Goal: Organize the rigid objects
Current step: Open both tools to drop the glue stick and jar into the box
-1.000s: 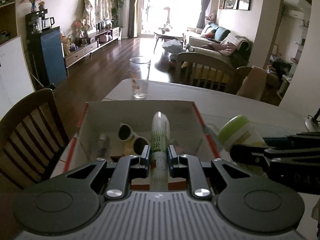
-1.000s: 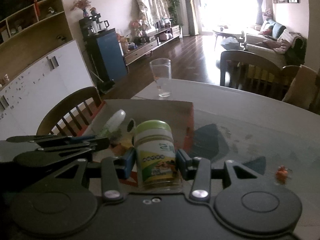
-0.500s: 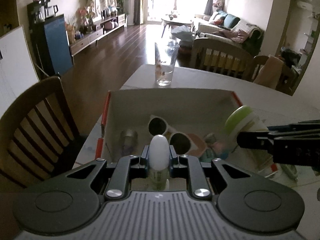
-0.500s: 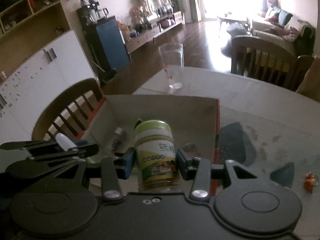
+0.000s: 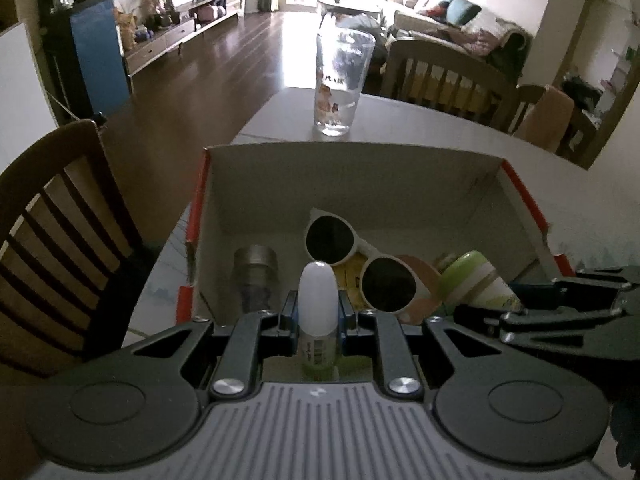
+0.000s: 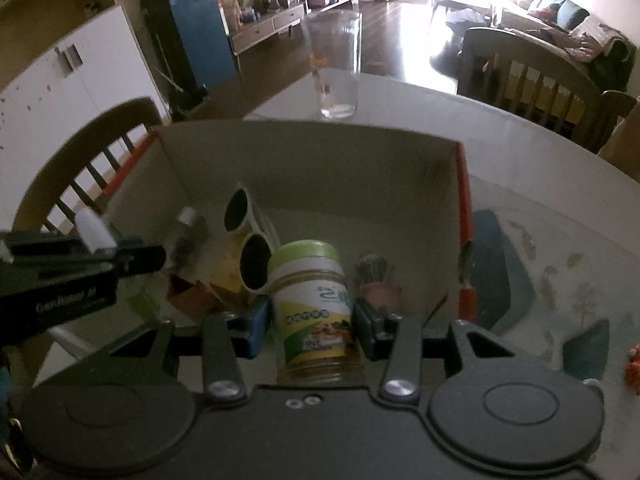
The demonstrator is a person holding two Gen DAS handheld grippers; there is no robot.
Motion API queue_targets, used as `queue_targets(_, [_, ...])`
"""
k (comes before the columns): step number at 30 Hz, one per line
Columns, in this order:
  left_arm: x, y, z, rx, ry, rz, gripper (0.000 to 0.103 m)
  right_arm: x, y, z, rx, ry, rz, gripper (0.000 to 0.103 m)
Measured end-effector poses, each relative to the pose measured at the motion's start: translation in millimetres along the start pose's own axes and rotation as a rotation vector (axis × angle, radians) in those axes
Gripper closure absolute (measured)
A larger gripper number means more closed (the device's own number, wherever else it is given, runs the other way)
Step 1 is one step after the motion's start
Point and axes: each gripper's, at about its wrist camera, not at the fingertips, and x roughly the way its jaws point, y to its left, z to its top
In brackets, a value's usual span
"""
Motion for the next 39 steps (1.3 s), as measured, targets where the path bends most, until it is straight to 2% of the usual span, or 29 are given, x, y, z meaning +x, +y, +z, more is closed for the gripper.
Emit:
queue_targets(10, [25.0,0.0,2.0,0.03,0.085,-0.011,0.086,14.5,8.1,-2.8,-0.007,0.047,-0.028,0.063])
queue_targets(15, [26.4,1.3,3.2,0.029,0.096,-0.006,0.086,13.9,10.7,-1.0,-0.008,0.05,-0.023,0.058])
queue_targets(20, [23.8,0.9,1.7,0.04,0.094,-0.013,0.086,3.3,10.3,-0.2,-0.007,0.023,-0.014,0.046])
queue_targets(28, [17.5,2.6,-2.9,0.036,0.093,-0.021,0.084,-17.6,10.1,0.1,0.007,-0.021,-0.005,0.04])
queue_targets(34, [7.1,1.3,-5.5,0.035,0.068,-0.014,0.072,-36.7,13.5,-2.3,0.0,-0.058,-0.003,0.038])
queue_targets(35, [4.8,1.8,-5.8,0.032,0.062,-0.01,0.066,-39.5,13.4,-2.4,-0.001,-0.062,-0.001,0.038])
queue_targets(36, [1.8,2.0,-6.0,0.029,0.054,-0.006,0.05,-42.6,13.6,-3.2,-0.003,-0.066,0.001,0.038])
queue_targets(38, [-5.5,2.9,-6.9,0.022,0.028,-0.001,0.028,-49.1,15.0,-6.0,-0.005,-0.075,0.0,0.038])
queue_targets(39, [-10.5,3.0,-7.2,0.018,0.011,-0.001,0.026,-52.4,15.2,-7.6,-0.005,-0.08,0.003,0.038])
